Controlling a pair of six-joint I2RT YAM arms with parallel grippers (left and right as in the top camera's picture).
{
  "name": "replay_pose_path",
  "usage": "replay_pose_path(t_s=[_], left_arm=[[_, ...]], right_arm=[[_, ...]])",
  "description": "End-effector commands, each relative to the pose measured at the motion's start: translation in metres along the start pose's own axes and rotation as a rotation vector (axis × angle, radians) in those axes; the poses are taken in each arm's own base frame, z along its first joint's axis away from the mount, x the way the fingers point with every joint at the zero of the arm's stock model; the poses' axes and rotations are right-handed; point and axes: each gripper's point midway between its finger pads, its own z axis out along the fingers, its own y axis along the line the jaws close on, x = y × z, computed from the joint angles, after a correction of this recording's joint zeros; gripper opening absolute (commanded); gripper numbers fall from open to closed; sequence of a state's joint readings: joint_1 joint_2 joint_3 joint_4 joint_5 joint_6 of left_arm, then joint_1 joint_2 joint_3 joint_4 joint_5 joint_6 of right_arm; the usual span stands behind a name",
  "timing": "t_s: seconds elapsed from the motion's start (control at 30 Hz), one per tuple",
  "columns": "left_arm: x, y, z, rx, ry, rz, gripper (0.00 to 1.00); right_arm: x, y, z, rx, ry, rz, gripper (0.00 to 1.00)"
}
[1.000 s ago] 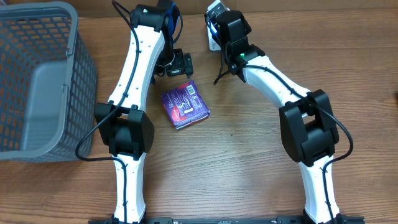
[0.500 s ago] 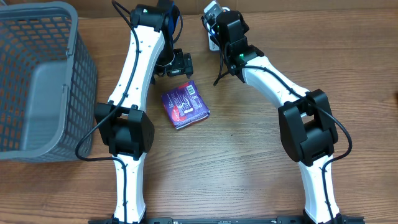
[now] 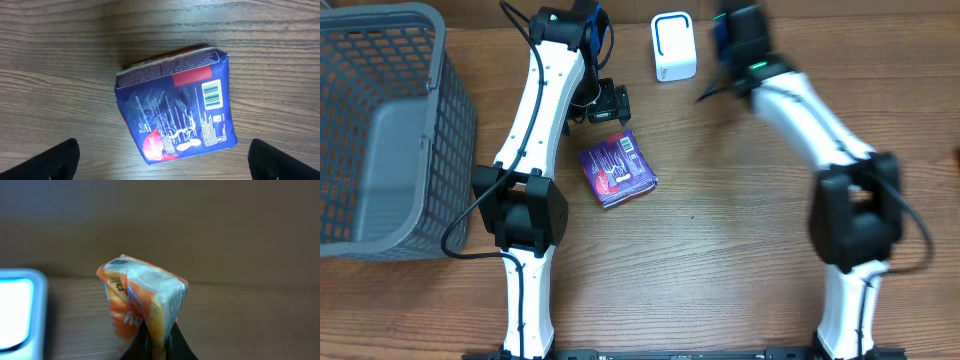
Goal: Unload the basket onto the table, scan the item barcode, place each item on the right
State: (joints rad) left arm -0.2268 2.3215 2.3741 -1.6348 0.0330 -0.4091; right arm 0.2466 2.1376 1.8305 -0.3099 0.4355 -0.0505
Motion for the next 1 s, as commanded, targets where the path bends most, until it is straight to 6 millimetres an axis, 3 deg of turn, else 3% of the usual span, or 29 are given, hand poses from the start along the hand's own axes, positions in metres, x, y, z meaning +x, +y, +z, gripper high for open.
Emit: replay_pose_path(t_s=[0.0,0.1,0.3,0.43,0.63,0.97], left_arm=[[-0.002,-0.001,-0.004,0.013,-0.009,-0.001,1.0],[-0.002,-0.001,-0.004,0.013,-0.01,-0.001,1.0],[-0.002,-0.001,-0.004,0.013,-0.01,-0.001,1.0],[-0.002,-0.001,-0.004,0.013,-0.01,-0.001,1.0],[-0.002,-0.001,-0.004,0.013,-0.01,-0.001,1.0],[-0.002,-0.001,-0.004,0.013,-0.01,-0.001,1.0]], right_arm=[[-0.035,-0.124,-0.031,0.092,-0.02,0.462,0.04],[0.011,-0.2,-0.032,0.204,0.121,0.628,0.04],[0.111,-0.321,-0.054,0.431,0.376,0.805,0.04],[0.157,-0.372,-0.071,0.527,0.471,0.882,0.04],[0.195,-0.403,-0.072,0.5,0.522,1.004,0.04],[0.223,-0.42,-0.04,0.52,0.507,1.024,0.04]])
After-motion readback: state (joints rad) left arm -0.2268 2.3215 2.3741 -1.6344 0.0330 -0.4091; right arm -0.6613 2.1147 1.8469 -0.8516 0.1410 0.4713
